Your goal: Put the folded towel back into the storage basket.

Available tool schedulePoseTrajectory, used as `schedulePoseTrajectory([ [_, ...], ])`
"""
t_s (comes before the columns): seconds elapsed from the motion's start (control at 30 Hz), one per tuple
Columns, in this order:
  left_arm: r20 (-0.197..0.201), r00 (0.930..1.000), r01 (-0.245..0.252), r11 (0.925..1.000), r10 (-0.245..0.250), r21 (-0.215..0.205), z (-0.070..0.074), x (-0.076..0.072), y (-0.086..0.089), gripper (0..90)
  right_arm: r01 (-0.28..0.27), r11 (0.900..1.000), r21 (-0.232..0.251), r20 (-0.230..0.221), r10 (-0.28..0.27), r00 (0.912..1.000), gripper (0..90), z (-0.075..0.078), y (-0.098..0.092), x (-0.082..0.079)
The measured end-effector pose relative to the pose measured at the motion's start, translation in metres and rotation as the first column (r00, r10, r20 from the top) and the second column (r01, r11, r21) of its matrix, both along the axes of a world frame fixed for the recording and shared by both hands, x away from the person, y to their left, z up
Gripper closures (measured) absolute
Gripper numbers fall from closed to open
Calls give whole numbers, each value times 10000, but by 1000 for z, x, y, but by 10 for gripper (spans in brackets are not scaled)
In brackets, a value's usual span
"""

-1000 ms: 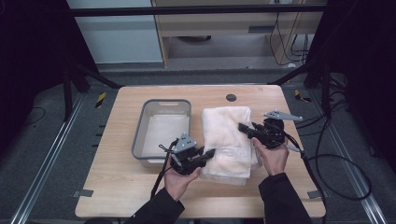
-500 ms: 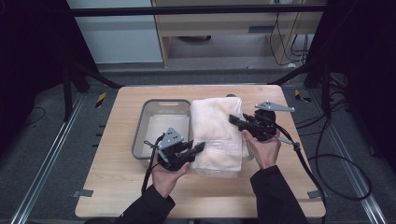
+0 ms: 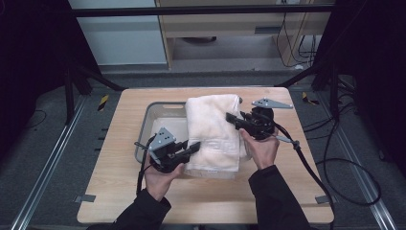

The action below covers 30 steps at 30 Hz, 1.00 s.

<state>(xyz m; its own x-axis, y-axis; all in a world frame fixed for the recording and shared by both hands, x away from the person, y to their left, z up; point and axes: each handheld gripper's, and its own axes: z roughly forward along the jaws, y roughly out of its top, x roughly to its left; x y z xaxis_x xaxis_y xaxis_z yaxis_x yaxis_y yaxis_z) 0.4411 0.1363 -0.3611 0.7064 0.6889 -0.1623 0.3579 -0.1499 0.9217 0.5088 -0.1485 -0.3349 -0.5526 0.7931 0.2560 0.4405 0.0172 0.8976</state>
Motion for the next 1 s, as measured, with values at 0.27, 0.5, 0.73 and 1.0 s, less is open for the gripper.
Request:
schedulePoseTrajectory([
  [0.27, 86, 9996, -254, 9995, 255, -173, 6, 3, 20, 730, -60, 10000, -69, 74, 60, 10000, 633, 9, 18, 6],
  [0.5, 121, 9988, -481, 9986, 484, -207, 8, 7, 37, 730, -148, 9998, -132, 94, 149, 9998, 633, 14, 40, 14],
  [0.73, 58, 9972, -742, 9958, 747, -537, 9, 11, 56, 730, -261, 9993, -273, 60, 263, 9996, 633, 20, 61, 23],
  [1.0, 46, 9931, -1167, 9906, 1173, -714, 11, 15, 76, 730, -379, 9988, -319, 46, 381, 9993, 632, 24, 85, 34],
])
